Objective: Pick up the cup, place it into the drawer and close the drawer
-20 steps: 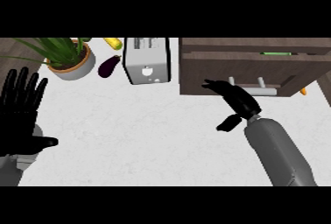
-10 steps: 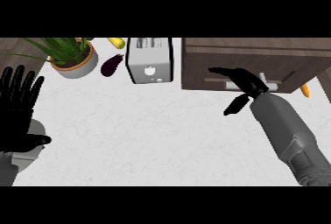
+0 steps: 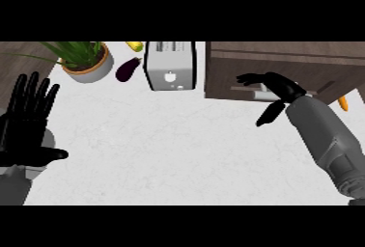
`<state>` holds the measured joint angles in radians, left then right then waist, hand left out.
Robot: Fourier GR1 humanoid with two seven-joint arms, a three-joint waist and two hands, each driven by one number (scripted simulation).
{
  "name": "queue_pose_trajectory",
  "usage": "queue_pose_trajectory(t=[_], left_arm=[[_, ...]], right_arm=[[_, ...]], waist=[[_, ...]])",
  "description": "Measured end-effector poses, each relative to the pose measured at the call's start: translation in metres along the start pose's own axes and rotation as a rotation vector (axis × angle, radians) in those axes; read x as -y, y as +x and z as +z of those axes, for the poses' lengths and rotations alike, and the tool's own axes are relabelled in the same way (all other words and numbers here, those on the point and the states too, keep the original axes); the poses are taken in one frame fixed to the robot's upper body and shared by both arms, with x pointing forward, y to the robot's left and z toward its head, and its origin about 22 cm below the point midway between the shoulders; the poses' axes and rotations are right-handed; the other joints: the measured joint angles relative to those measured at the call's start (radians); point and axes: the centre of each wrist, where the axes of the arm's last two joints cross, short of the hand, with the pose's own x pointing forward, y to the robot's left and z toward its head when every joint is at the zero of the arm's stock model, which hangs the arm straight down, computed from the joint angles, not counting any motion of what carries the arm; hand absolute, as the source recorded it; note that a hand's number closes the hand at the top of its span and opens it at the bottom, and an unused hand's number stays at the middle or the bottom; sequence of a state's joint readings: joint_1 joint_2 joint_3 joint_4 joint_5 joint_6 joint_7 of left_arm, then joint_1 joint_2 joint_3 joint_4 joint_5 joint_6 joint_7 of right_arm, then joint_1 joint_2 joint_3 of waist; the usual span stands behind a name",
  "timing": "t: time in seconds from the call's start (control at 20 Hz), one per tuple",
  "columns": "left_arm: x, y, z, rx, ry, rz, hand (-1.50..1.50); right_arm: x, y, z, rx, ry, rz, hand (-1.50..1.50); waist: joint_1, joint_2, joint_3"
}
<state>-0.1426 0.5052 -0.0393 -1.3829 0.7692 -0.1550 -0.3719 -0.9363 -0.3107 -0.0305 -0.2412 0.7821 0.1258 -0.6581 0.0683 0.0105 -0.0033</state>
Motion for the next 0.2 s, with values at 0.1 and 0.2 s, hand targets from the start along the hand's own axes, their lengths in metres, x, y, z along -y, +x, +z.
queue_pose_trajectory(t=[0.1, 0.2], left_arm=[[0.0015, -0.0011, 0.0005, -0.002, -0.008, 0.000, -1.50], [0.0038, -0.0005, -0.0007, -0.005, -0.015, -0.004, -1.50]], right_arm=[[0.0005, -0.0020, 0.0014, 0.001, 0.003, -0.010, -1.50], [0.0004, -0.0031, 0.0020, 0.000, 0.008, -0.018, -1.50]], waist=[[0.004, -0.001, -0.001], [0.005, -0.002, -0.001]])
